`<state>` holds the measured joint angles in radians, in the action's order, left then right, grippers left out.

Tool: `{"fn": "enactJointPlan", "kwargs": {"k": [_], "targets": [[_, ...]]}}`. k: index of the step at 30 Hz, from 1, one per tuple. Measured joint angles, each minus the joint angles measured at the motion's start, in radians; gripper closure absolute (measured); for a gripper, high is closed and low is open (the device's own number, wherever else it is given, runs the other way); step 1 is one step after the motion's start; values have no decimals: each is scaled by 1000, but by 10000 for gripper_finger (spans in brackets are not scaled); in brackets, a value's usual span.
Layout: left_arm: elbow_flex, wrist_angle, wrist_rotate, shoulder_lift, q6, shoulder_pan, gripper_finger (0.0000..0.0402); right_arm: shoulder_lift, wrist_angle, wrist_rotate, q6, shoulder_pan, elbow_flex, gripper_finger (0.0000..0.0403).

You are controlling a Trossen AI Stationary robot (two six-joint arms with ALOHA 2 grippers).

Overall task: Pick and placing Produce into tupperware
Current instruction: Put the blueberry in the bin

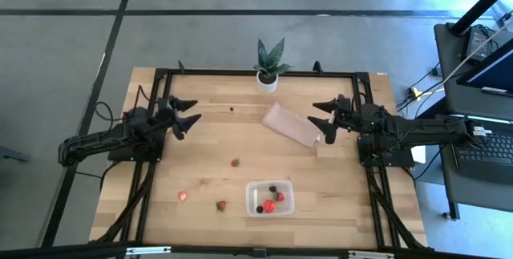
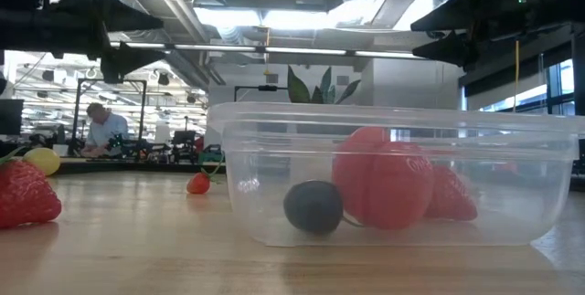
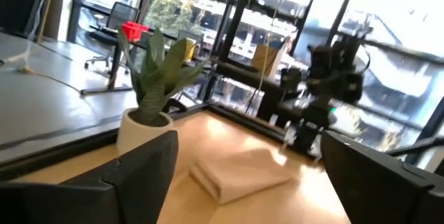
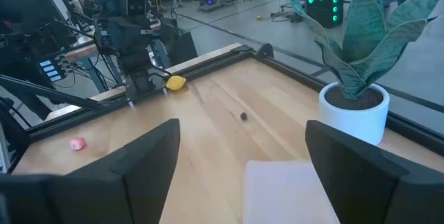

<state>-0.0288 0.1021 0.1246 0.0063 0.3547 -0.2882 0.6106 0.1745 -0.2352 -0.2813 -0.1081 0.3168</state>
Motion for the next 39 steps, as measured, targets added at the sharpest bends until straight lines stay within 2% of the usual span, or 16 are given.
{"fn": "enactJointPlan", "kwargs": {"k": [6,10,14,20,24,32,35,39], "targets": [[-1,24,13,3,72,0,75,0,0,0,39,0,0,91],[-39,17,15,60,82,0,94,0,0,0,80,0,0,91],[-128,17,16,192,62,0,112,0,0,-1,85,0,0,91],[-315,-39,21,467,-78,-2,123,0,0,-1,104,0,0,91],[-452,-179,72,646,-44,-41,123,0,0,-1,103,0,0,91],[-743,-612,45,902,49,-139,127,0,0,0,23,0,1,91],[-827,-683,44,974,55,-160,127,0,0,0,23,0,1,91],[-925,-700,42,1072,62,-179,127,0,-1,0,-4,0,1,91]]}}
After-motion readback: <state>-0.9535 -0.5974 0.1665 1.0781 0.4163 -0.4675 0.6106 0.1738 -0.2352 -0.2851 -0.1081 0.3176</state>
